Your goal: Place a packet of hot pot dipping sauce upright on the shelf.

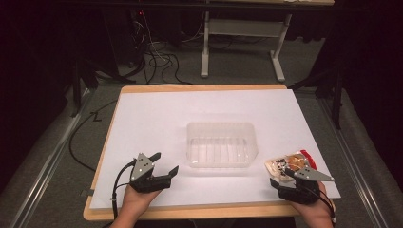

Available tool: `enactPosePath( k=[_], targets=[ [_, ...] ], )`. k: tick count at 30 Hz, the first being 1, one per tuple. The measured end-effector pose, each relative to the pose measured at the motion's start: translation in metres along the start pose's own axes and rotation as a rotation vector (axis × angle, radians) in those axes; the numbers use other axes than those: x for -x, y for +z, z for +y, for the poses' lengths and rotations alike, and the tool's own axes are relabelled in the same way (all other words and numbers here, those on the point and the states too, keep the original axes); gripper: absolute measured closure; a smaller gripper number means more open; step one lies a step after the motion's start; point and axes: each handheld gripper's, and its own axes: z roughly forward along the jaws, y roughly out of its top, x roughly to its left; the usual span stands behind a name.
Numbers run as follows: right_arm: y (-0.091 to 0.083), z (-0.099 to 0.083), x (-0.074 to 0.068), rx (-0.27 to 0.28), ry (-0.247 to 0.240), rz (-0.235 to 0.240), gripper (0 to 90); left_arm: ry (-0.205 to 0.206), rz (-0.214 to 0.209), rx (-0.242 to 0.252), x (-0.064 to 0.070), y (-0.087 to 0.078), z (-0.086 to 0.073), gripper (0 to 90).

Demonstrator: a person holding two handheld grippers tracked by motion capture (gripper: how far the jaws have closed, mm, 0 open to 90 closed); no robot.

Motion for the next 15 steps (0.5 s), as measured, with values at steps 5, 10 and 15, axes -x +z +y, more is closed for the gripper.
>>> enactPosePath(
  k=[5, 10, 15],
  targets=[
    [0.011, -0.003, -0.002, -0.050, -0.024, 0.006, 27.8, -0.005, 0.003, 0.007, -0.002, -0.002, 0.000, 20.1],
    [0.018, -0.004, -0.004, -0.072, -0.035, 0.012, 27.2, 0.001, -0.006, -0.004, 0.000, 0.000, -0.001, 20.5],
    [0.022, -0.003, -0.003, -0.078, -0.023, 0.020, 27.8, 0.005, -0.011, -0.007, 0.000, 0.000, -0.001, 20.5]
  ],
)
